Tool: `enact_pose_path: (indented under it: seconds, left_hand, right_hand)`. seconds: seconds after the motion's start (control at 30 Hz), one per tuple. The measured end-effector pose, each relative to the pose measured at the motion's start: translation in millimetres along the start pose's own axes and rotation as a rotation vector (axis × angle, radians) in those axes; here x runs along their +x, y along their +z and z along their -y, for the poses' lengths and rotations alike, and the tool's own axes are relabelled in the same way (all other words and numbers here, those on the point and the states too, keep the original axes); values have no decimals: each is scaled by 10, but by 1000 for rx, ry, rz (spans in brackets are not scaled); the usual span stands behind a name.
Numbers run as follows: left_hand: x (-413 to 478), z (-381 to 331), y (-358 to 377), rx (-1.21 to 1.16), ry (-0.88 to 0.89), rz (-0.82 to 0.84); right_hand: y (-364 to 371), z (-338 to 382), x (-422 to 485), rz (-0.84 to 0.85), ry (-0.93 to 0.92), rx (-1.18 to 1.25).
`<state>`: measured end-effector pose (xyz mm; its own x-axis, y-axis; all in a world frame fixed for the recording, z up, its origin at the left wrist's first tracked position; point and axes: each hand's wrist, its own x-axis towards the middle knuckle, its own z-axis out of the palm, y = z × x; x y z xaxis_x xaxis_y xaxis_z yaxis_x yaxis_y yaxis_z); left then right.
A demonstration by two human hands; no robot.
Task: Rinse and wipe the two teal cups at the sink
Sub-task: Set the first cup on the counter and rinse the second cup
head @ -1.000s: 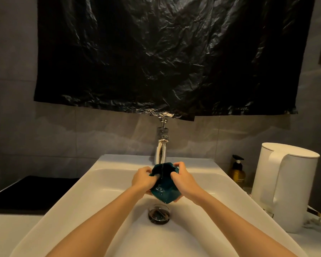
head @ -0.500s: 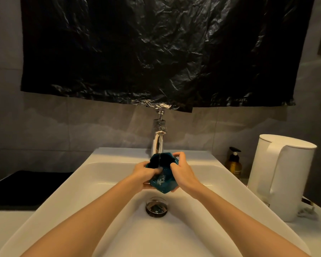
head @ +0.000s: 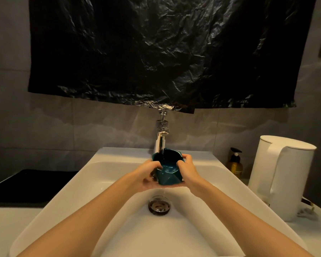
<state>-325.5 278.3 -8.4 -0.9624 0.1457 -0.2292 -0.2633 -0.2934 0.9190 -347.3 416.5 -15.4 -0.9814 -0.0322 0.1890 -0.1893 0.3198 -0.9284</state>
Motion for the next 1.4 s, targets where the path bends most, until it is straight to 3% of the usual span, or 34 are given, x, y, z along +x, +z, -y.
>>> enact_pose_path:
  seconds: [0.1,0.23,0.33,0.43,0.53,0.7,0.83,0.97,1.13,1.27,1.4]
  left_hand:
    - [58,-5,-39,116,136,-175]
    - [90,-56,-162,118,198,-250]
    - [84,-85,-193,101,227,-289]
    - [112,-83,-214,164,219,-287]
    - [80,-58,-163,220,188,-202]
    - [61,2,-88,298,204,-150]
    - [76,-16,-110,329,215,-164]
    - [61,-25,-131,359,226,-159]
    - [76,-48,-189,395,238,-179]
    - [57,-52,-186,429,237,-143]
    - [53,-71,-219,467,231,-137]
  right_hand:
    - [42,-44,-38,40,-227,-211]
    - [-37,-109,-52,-4,-516,-650]
    - [-64,-20,-155,91,-722,-949]
    - [18,26,-197,181,-798,-1003]
    - [83,-17,-134,266,-798,-1050]
    - [-48,-50,-87,156,-851,-1319]
    - [-17,-22,-167,311,-782,-1140]
    - [22,-28,-118,195,-732,-1280]
    - [65,-5,-201,309,-699,-1167]
    - [91,-16,-157,199,-693,-1325]
    - [154,-27,-213,311,-653,-1072]
